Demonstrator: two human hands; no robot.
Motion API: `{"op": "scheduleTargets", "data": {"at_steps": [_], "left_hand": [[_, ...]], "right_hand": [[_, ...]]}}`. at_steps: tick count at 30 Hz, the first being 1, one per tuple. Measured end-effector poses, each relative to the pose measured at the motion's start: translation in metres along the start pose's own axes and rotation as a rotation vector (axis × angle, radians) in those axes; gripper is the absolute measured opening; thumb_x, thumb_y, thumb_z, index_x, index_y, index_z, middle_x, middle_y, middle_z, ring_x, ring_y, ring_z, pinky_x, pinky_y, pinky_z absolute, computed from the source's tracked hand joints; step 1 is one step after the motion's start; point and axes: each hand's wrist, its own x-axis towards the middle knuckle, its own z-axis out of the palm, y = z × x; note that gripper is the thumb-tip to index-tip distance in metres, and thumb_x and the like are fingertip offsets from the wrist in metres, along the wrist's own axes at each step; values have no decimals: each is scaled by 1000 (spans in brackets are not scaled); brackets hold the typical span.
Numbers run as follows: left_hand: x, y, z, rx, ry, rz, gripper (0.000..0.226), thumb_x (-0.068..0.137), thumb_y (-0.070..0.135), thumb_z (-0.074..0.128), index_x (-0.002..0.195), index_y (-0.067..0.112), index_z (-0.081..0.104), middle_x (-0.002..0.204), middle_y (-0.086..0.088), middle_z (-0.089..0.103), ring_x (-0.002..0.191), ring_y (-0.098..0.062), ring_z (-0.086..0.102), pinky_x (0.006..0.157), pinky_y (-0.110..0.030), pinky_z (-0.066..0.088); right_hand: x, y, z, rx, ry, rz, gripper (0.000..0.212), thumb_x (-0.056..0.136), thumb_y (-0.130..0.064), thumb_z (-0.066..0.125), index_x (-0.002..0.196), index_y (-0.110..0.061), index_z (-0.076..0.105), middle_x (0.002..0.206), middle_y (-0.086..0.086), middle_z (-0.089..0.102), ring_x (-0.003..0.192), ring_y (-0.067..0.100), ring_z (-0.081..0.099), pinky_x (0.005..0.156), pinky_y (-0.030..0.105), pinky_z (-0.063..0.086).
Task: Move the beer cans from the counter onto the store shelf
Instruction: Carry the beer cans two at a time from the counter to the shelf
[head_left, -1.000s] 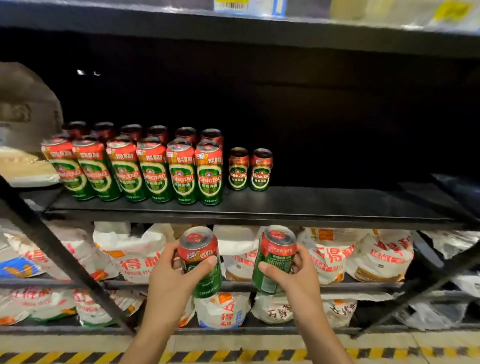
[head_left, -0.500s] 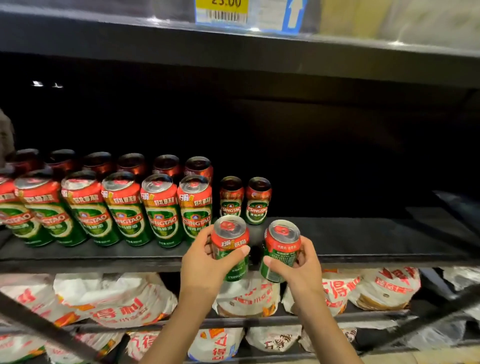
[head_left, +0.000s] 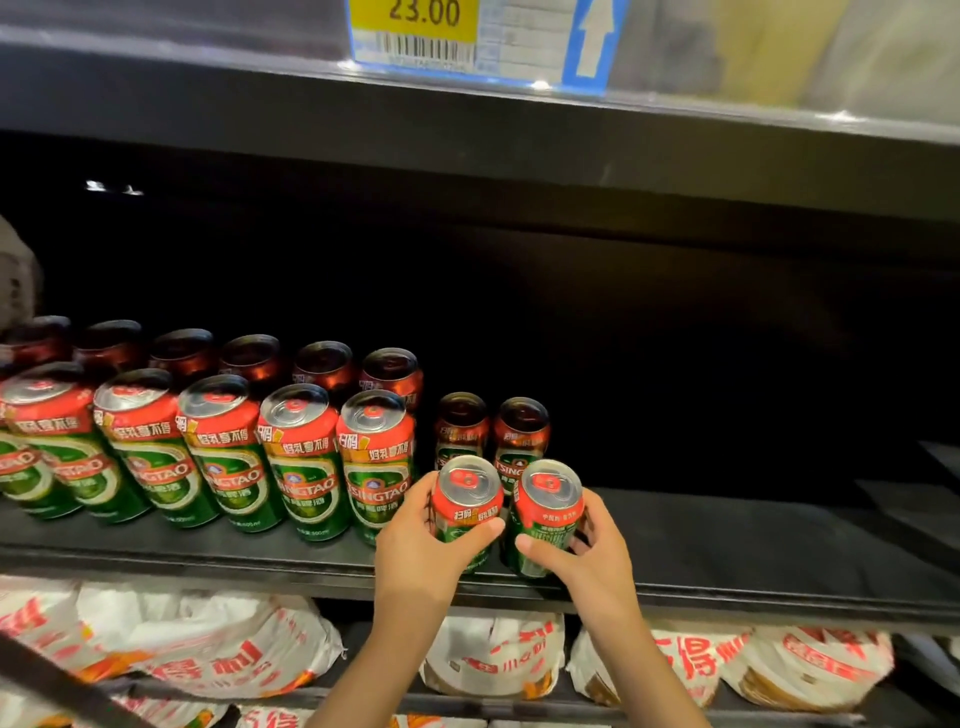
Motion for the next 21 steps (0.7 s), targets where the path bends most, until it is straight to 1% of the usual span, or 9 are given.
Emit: {"op": "scheduleTargets", "data": {"at_steps": [3,5,8,11,13,15,16,18,21], "left_hand": [[5,-2,2,-18,4,-7,55,66,19,83,95,48,47,93,32,54,84,16,52,73,-7,39],[7,-3,4,-13,2,6,55,67,17,82,91,51,46,91,32,54,80,20,53,70,-4,39],[10,-7,5,3,5,41,55,69,20,81,94,52,45,95,32,55,83,27,50,68,-1,40],[13,-12,8,8,0,76,56,71,22,80,104,51,45,104,27,57,92,24,51,73,2,38],[12,-16,9,4,2,95,58,72,25,79,116,45,46,111,24,58,103,17,52,81,-2,40],[11,-21,10,-14,14,110,67,70,32,77,129,32,46,119,20,57,112,8,52,93,-14,42],[10,-24,11,-25,23,112,72,69,36,76,133,28,44,123,19,56,114,6,51,97,-19,42],[8,-29,13,-27,51,116,75,66,41,72,134,27,42,126,16,55,117,4,50,102,-23,40],[0,-40,19,68,148,153,74,64,48,69,130,32,41,127,12,54,119,-4,50,101,-26,40]], "right_hand": [[9,2,-2,-2,-28,-8,67,66,-15,85,121,-32,51,118,-14,59,110,1,55,82,8,41],[13,4,-3,-3,-46,-18,68,67,-14,85,122,-32,50,119,-15,59,109,-1,55,77,3,42],[17,8,-3,-7,-62,-33,68,68,-15,84,123,-35,49,119,-17,59,109,-3,55,79,0,42],[18,14,-3,-1,-70,-42,71,70,-17,82,130,-33,46,125,-15,58,114,-1,53,85,5,42],[18,15,-1,12,-77,-48,72,73,-17,80,132,-36,43,127,-16,56,116,-2,52,84,3,42],[16,15,0,35,-80,-71,71,76,-13,78,127,-45,40,126,-21,53,114,-7,52,81,2,43],[16,15,-1,48,-84,-87,71,76,-11,77,126,-46,39,126,-23,52,114,-10,51,82,2,43],[15,15,-1,53,-94,-110,74,77,-10,76,128,-45,36,128,-24,50,116,-12,49,85,3,42],[17,20,-2,25,-89,-121,79,73,-15,80,130,-46,35,130,-24,49,118,-11,47,87,4,42]]}}
